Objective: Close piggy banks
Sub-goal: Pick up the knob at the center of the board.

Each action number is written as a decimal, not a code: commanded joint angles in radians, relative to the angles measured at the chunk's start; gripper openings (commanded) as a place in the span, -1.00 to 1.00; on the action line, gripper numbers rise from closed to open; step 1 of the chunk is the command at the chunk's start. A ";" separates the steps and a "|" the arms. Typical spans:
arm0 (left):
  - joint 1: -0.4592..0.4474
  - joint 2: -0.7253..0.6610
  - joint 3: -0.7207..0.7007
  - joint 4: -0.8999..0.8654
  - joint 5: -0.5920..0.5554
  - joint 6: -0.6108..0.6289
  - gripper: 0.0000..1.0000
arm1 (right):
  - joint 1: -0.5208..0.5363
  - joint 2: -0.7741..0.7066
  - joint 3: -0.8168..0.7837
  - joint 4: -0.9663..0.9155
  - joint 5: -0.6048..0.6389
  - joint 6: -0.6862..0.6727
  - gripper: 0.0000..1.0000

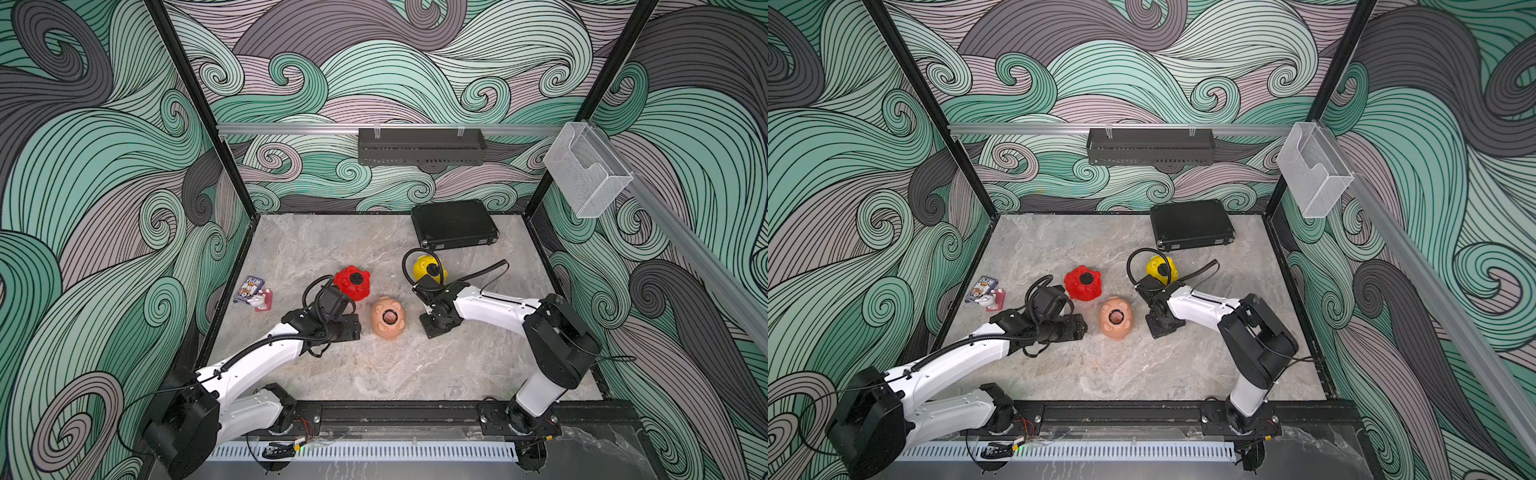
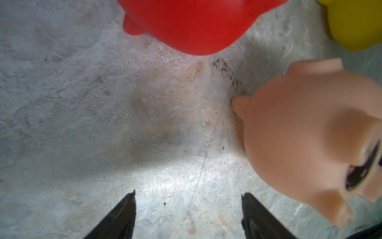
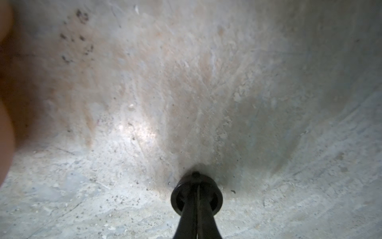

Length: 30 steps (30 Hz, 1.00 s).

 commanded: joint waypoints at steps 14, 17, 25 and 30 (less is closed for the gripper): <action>0.013 -0.058 -0.007 0.039 0.114 0.027 0.60 | 0.016 -0.285 0.180 -0.071 -0.161 -0.307 -1.00; 0.013 -0.058 -0.006 0.043 0.142 0.031 0.60 | 0.039 -0.318 0.166 -0.016 -0.218 -0.443 -1.00; 0.014 -0.066 -0.016 0.055 0.160 0.021 0.60 | 0.061 -0.318 0.188 0.005 -0.376 -0.757 -1.00; 0.015 -0.067 -0.020 0.075 0.178 0.023 0.60 | 0.089 -0.281 0.209 -0.021 -0.403 -0.906 -1.00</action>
